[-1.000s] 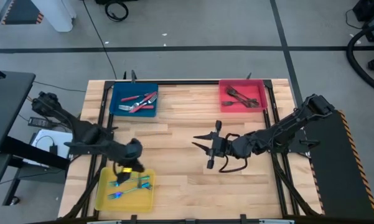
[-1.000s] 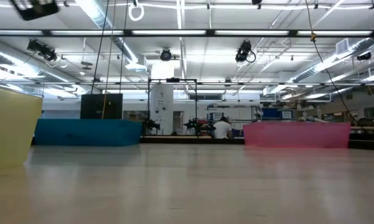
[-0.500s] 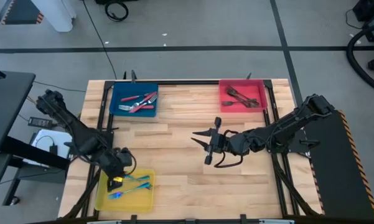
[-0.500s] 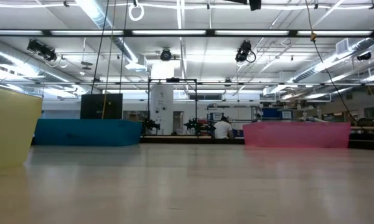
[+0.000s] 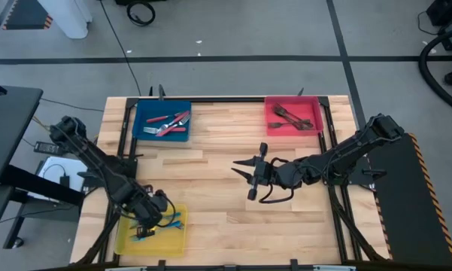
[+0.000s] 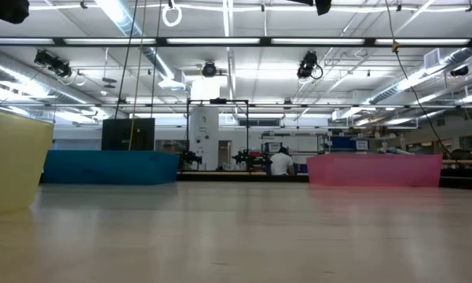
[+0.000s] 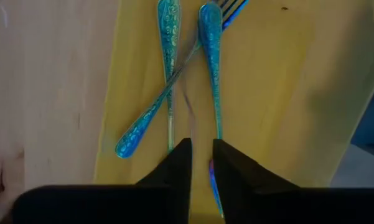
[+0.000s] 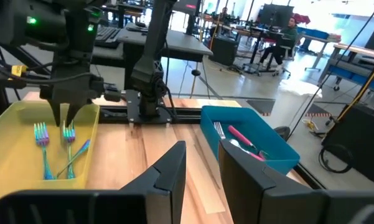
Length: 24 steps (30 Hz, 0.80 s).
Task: Sort silverware by color (type)
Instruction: Put the blue fork into the yellow bin, then return to Home Position
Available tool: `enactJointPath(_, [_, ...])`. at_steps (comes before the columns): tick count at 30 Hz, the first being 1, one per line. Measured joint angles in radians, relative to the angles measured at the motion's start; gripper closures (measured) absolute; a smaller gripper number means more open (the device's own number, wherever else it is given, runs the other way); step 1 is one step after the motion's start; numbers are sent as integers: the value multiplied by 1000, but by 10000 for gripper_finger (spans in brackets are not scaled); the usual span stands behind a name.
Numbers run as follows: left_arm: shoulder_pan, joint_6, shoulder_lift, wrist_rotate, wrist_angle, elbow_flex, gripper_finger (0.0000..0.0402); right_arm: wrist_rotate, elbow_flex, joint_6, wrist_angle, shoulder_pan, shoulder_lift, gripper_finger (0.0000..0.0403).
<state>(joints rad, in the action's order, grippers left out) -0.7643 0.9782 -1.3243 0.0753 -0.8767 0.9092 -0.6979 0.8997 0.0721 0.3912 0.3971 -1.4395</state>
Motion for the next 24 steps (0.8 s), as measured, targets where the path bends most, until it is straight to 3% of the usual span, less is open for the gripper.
enactJointPath(6, [4, -56, 5, 1, 34, 0, 296, -20, 0, 1, 1, 0, 0, 300])
enactJointPath(12, [20, -190, 41, -47, 73, 24, 285, -36, 0, -1, -5, 14, 61, 299])
enactJointPath(24, [19, -690, 302, -238, 168, 72, 285, 247, -12, -62, -282, 39, 358, 299])
